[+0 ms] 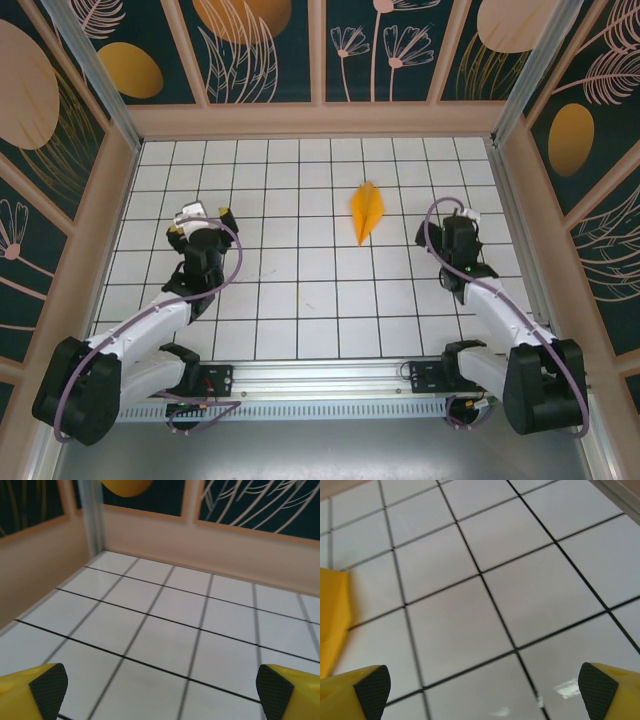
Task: Fold a paper plane with a square sheet of paper (fold left side to right side)
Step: Reset both arms
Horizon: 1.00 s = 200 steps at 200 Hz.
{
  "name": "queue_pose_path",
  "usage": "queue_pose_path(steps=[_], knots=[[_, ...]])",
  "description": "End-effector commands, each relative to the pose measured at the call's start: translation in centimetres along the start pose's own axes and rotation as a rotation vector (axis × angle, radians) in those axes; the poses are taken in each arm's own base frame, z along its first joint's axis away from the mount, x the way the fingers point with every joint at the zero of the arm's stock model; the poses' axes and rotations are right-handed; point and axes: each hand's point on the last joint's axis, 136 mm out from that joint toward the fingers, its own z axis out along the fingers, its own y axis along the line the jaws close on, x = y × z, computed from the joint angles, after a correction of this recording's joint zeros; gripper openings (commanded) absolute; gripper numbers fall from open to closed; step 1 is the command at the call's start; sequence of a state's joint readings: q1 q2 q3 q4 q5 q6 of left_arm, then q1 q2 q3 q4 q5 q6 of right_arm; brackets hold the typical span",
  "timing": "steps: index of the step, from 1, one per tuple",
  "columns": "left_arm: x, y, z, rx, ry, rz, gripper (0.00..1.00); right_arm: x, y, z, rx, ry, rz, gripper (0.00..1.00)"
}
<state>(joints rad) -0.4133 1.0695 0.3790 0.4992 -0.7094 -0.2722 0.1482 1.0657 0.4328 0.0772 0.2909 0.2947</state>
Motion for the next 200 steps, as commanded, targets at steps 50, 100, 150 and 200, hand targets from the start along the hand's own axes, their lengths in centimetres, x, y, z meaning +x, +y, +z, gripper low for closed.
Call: queue_pose_path(steps=[50,100,150,200], knots=[[1.5,2.8,1.2,-0.031,-0.109,0.091,0.98,-3.9,-0.8,2.0,-0.003,-0.347,-0.094,0.99],[1.2,1.6,1.8,0.070,-0.180,0.129,0.98,-5.9,0.1,2.0,-0.112,-0.461,-0.095,0.99],[0.9,2.6,1.5,0.084,-0.272,0.143,0.99,-4.6,0.2,3.6,-0.178,-0.454,-0.105,0.99],[1.5,4.9,3.3,0.065,-0.249,0.029,0.98,-4.5,0.1,3.6,-0.191,-0.451,-0.100,0.99]])
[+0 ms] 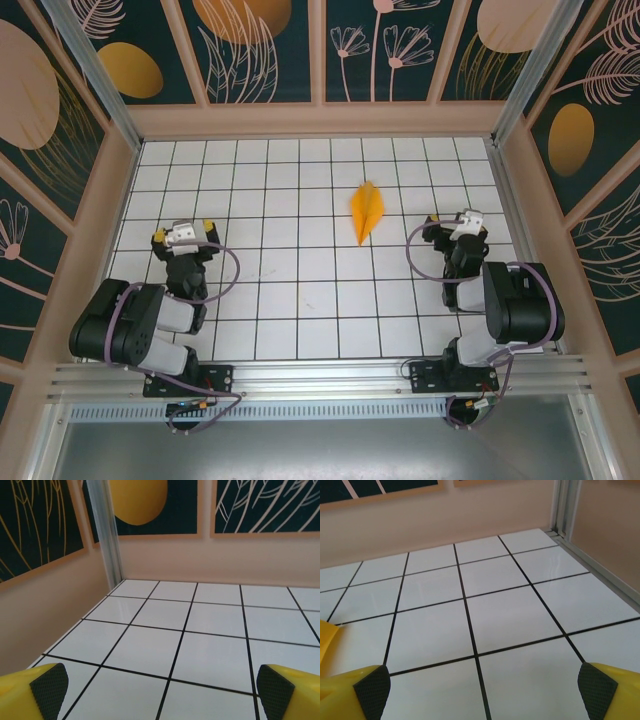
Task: Fold a paper plane with a square sheet of paper (fold left side to right side)
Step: Reset both arms
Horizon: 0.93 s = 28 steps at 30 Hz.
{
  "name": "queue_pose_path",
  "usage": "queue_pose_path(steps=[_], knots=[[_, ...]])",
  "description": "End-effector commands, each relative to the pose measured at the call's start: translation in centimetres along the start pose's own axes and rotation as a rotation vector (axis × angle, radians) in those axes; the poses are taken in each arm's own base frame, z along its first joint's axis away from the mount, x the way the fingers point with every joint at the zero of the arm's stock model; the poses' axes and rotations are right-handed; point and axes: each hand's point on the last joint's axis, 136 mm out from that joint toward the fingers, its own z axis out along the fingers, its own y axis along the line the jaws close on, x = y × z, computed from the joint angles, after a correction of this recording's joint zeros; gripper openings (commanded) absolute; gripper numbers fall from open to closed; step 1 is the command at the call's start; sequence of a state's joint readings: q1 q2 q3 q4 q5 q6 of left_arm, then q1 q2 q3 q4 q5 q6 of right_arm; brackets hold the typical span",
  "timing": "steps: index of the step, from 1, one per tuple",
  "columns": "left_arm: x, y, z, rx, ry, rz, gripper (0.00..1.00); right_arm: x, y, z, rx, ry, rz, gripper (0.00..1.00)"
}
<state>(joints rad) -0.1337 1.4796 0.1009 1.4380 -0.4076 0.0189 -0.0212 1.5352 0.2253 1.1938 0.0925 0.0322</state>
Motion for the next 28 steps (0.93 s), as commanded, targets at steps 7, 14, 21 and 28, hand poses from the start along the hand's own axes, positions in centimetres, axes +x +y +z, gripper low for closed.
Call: queue_pose_path(steps=[7,14,21,28], knots=[[0.0,0.8,2.7,-0.030,0.027,-0.105,0.98,-1.4,0.5,-0.2,-0.039,-0.062,0.011,0.99],[0.0,0.8,2.7,-0.028,0.026,-0.104,0.99,-1.4,0.8,-0.2,-0.037,-0.063,-0.005,0.99],[-0.1,0.8,2.7,-0.026,0.024,-0.104,0.99,-1.3,0.9,-0.2,-0.038,-0.061,-0.005,0.99],[-0.1,0.8,2.7,-0.026,0.025,-0.103,0.98,-1.3,0.8,-0.1,-0.039,-0.059,-0.004,0.99]])
